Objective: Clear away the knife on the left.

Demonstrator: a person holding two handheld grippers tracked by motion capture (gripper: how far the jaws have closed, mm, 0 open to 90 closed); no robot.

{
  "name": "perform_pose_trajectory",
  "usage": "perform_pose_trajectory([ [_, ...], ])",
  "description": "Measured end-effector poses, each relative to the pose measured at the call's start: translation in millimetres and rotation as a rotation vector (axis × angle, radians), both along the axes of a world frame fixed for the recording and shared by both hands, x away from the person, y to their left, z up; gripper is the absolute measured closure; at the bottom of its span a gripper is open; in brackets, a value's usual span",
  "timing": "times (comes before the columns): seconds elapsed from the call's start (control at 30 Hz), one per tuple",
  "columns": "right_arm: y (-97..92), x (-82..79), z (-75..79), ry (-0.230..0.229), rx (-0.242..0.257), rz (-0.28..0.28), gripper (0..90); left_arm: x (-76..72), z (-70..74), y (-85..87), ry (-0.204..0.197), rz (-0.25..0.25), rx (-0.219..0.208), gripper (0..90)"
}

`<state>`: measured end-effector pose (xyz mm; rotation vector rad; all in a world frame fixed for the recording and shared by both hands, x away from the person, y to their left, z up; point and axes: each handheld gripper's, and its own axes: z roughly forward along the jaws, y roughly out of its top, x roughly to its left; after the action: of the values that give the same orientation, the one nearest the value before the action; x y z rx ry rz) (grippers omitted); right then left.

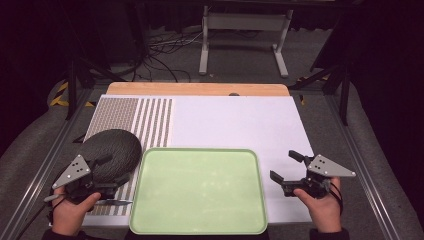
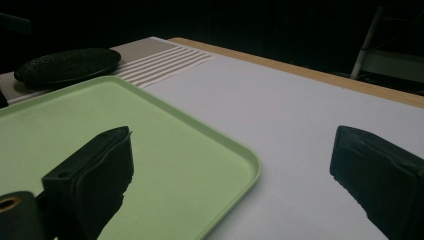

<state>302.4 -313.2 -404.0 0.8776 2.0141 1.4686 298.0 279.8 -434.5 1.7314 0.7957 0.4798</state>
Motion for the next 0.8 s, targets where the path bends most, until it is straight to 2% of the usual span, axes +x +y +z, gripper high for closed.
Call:
perform_pose_trajectory([
  [0.2, 2.0, -0.7, -0.5, -0.005, -0.003, 0.004, 4.1, -0.9, 1.1, -1.9, -0.004, -0.009, 0.003, 8.5],
  [0.53, 3.2, -1.2, -0.1, -0.007, 0.004, 0.008, 4.1, -0.8, 2.6, -0.9, 0.011, -0.013, 0.009, 8.4],
  [0.8, 5.6, 0.4, -1.1, -0.001, -0.001, 0.018, 4.0, -3.4, 17.5, 2.2, 0.05, -0.063, 0.039, 7.2],
])
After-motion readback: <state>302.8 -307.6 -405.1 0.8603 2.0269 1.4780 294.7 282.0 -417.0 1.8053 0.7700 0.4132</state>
